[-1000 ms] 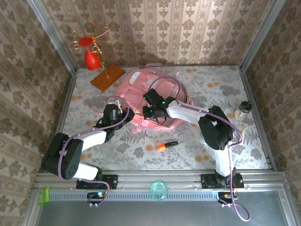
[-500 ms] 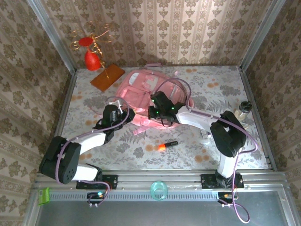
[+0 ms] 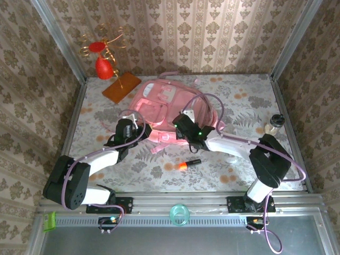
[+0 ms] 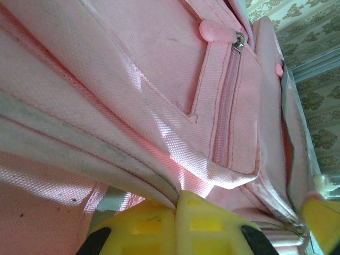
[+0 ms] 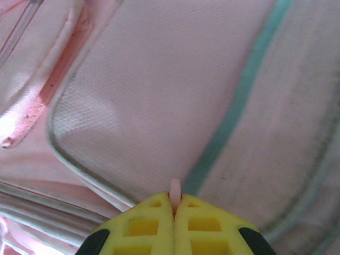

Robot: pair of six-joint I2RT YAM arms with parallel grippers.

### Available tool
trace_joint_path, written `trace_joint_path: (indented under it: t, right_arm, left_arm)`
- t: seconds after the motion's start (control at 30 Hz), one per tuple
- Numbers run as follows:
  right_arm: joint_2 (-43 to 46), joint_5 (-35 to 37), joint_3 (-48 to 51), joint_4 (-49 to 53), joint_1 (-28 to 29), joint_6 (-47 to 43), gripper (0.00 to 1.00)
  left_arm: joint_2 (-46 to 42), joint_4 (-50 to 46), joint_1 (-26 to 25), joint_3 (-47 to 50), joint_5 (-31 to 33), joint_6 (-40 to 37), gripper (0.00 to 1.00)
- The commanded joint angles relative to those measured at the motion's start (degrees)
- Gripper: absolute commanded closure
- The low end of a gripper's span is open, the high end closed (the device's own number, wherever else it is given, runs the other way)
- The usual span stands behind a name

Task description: Pack books, pencil case, and school supplies into a backpack

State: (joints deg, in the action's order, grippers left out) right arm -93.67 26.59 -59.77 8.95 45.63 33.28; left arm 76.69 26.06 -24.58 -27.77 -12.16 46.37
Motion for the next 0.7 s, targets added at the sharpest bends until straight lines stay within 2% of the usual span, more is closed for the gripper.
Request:
trace_joint_path:
  t: [0.0,0.23,0.3,0.4,0.43,0.57,0.67]
  right_arm:
    - [5.64,15.21,2.84,3.33,-1.08,-0.05,1.00]
    - [12.14,20.18,7.89,1.95,-0.21,-2.81,1.00]
    - [13.50,18.40,10.65,-3.69,-0.28,-5.68,1.00]
    - [17.20,10.35,13.73,-13.30,-0.41,-9.58,1.00]
    - [17.80,7.98,14.32,-15.36,-0.36,-10.34,1.00]
    - [19.46,-1.96,15.01,-21.15,-0.36,-11.49,1.00]
    - [19.66,-7.30,13.94,-22.37,-0.28,-10.85,1.00]
  left_arm:
    - [-0.09,-2.83,3.40,0.20,7.81,-3.94,1.00]
    - [2.14,-3.31,5.52,-0.83,7.18,-5.42,1.00]
    - [2.89,-4.24,6.50,-1.61,6.44,-6.67,1.00]
    - [3.49,-4.20,7.59,-1.98,4.40,-7.66,1.00]
    - [3.47,-4.17,7.63,-2.19,3.75,-8.25,0.96]
    - [0.79,-6.56,7.62,-3.29,1.88,-12.31,0.60]
    - [-4.38,-10.04,7.42,-3.78,2.97,-16.74,0.47]
